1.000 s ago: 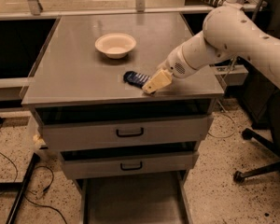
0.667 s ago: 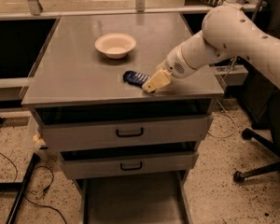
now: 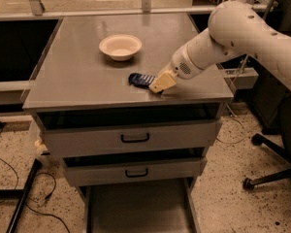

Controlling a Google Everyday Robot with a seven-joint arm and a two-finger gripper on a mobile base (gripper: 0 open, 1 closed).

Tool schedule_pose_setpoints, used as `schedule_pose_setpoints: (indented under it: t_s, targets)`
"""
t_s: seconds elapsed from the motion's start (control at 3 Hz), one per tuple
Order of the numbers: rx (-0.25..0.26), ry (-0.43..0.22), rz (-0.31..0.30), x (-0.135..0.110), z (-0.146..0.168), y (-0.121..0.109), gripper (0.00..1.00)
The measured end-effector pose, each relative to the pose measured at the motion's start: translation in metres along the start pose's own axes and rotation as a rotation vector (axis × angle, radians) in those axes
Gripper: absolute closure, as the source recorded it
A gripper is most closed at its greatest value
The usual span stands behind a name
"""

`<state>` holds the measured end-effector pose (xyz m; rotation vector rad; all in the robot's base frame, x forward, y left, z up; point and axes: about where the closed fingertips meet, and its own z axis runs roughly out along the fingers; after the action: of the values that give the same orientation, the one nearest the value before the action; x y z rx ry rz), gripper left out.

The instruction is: Place rxbar blueberry into bottom drawer

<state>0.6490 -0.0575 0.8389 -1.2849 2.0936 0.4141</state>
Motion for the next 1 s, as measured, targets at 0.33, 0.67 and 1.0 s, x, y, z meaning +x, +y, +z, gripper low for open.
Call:
schedule_pose_setpoints:
  t_s: [0.33,0.67,1.0]
  targets:
    - [-0.008,0.010,-0.015,-0.004,0.004,0.001,1.00]
    - [-0.039,-0.030,-0.038,-0.011,-0.006,0.014,1.00]
    - [-0.059,-0.108,-0.066,-0.021,-0.032,0.033,1.00]
